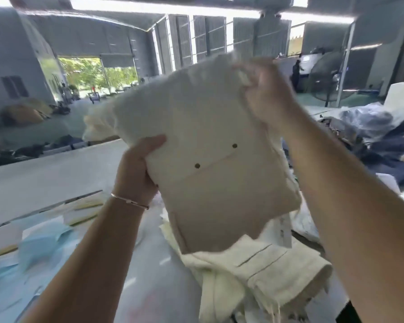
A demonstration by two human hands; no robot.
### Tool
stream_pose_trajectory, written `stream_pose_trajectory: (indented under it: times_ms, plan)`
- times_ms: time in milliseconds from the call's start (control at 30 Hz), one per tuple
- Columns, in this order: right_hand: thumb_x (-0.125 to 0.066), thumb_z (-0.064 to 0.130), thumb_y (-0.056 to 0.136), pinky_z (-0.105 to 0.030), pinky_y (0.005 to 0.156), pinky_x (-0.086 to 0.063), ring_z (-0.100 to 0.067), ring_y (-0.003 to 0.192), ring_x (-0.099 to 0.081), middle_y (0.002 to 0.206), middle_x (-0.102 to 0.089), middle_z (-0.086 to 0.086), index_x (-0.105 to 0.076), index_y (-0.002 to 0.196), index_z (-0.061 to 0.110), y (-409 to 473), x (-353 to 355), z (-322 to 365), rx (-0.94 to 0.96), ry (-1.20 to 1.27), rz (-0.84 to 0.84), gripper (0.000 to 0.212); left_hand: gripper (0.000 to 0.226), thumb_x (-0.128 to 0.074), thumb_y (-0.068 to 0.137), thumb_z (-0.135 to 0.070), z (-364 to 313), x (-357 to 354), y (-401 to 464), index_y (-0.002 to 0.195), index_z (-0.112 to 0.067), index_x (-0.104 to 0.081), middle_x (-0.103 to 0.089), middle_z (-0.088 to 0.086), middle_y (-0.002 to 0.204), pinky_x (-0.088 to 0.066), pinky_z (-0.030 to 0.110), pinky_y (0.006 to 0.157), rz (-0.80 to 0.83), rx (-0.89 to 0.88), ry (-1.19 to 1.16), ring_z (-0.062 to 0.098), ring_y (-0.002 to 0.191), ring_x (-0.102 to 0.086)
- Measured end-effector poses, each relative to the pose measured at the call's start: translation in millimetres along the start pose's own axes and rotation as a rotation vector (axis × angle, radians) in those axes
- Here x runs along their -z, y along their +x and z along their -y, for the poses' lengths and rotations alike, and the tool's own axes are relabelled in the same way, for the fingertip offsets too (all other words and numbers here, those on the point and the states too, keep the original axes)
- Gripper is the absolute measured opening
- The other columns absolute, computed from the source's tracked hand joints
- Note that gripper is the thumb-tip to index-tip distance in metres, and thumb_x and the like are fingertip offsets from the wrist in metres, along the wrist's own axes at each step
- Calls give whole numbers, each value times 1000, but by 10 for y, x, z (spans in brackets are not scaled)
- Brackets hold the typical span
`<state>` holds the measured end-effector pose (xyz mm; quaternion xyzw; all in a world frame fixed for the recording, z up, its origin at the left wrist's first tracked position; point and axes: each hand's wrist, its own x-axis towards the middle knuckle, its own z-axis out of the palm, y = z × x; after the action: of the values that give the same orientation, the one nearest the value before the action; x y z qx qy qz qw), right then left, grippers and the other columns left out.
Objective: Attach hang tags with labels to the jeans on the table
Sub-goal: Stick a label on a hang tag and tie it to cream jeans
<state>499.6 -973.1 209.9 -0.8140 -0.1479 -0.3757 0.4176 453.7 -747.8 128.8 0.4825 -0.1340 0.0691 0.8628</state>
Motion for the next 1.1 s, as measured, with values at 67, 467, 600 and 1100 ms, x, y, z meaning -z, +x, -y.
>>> stream_pose_trajectory:
  times_ms: [67, 467, 600, 1100]
  plan:
    - [-50, 5, 92, -32, 86, -46, -27, 112, -55, 118, -58, -11, -60, 125, 14, -40, -266, -568, -143, -131, 137, 35, 22, -59, 83, -11, 593, 37, 90, 101, -8, -70, -74, 11, 93, -60, 40, 77, -96, 214, -15, 25, 81, -71]
    - [-43, 61, 88, -52, 105, -27, -27, 133, -33, 142, -43, 0, -44, 138, 37, -1901, -1018, -2175, -345, -627, 1185, 55, 39, -46, 86, 22, 2486, 807, -290, 109, -9, -42, -45, 16, 75, -28, 14, 37, -409, 755, 471, 14, 46, -38]
    - [-44, 59, 89, -51, 103, -28, -25, 128, -38, 134, -48, 1, -50, 130, 35, -1916, -1007, -2160, -355, -654, 1154, 48, 15, -54, 91, 7, 2162, 861, -394, 98, -5, -51, -52, 11, 63, -39, 17, 40, -235, 855, 623, 15, 39, -43]
    - [-74, 12, 80, -35, 66, -49, -22, 65, -62, 65, -67, -7, -68, 71, 9, -2179, -2544, 916, -76, 602, 839, 12, 29, -59, 95, -22, -1028, 2565, -2046, 69, -12, -60, -66, 2, 65, -47, 17, 49, -786, 333, 840, 10, 52, -59]
